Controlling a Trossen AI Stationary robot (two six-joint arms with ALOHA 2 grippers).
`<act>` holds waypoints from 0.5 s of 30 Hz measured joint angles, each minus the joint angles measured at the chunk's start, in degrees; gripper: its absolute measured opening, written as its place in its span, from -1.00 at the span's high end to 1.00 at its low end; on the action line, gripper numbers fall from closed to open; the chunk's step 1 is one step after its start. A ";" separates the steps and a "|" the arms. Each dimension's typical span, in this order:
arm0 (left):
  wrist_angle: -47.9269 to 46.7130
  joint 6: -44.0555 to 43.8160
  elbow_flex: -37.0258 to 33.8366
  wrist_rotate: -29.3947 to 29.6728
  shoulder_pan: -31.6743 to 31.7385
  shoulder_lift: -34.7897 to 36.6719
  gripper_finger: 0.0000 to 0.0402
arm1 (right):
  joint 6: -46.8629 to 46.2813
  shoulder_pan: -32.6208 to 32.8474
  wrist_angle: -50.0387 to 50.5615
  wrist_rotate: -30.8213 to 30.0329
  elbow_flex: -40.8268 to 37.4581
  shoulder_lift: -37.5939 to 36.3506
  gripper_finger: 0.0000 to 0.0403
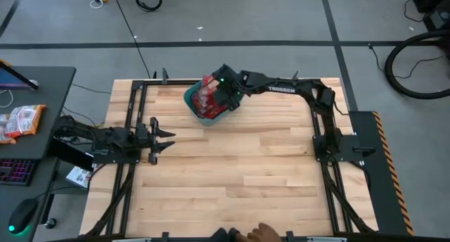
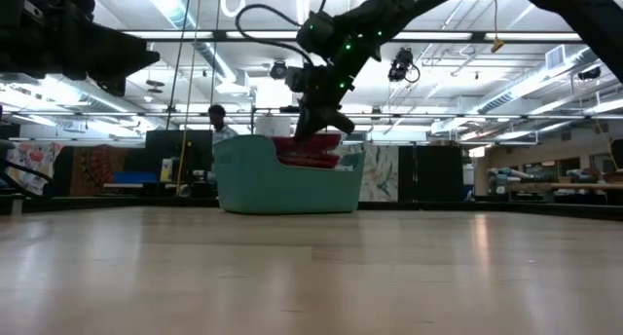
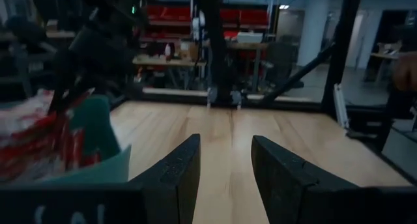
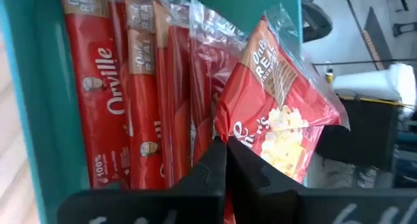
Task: Sort popcorn bags into baskets
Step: Put the popcorn bag into the green bin
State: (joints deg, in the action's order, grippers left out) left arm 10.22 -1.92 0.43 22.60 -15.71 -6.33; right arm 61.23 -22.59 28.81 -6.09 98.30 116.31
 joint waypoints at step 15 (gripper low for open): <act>-2.82 -2.24 -0.02 1.95 0.00 -0.02 0.30 | 5.15 -0.39 1.23 -2.43 -0.13 -0.17 0.39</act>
State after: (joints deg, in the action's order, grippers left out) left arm 7.40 -4.16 0.40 24.56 -15.70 -6.35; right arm 66.38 -22.98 30.05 -8.51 98.17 116.14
